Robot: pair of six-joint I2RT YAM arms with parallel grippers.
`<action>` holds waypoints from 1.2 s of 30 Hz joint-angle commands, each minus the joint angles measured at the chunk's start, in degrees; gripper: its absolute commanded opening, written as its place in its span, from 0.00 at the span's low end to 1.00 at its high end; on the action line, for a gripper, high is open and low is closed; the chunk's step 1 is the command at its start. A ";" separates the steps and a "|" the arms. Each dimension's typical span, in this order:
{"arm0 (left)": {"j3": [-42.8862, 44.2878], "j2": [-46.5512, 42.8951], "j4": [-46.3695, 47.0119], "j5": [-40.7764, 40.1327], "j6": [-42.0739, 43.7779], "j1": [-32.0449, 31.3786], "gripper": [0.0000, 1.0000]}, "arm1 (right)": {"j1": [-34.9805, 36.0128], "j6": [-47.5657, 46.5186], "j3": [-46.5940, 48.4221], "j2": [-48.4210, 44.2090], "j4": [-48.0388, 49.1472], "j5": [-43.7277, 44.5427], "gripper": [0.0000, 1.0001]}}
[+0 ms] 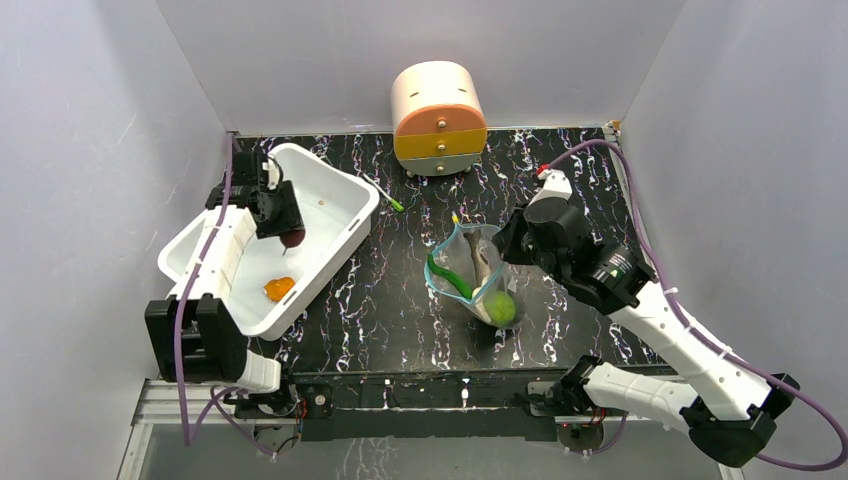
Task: Place the food in the zip-top bag and seal the zipper
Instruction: Pick up the fake fruit from the bin, then place the fake fruit in the zipper food storage bag.
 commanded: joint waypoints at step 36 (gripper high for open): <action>-10.20 -35.62 28.63 48.51 -29.60 -16.81 0.29 | 0.07 39.02 -19.68 -10.62 27.03 -11.99 0.00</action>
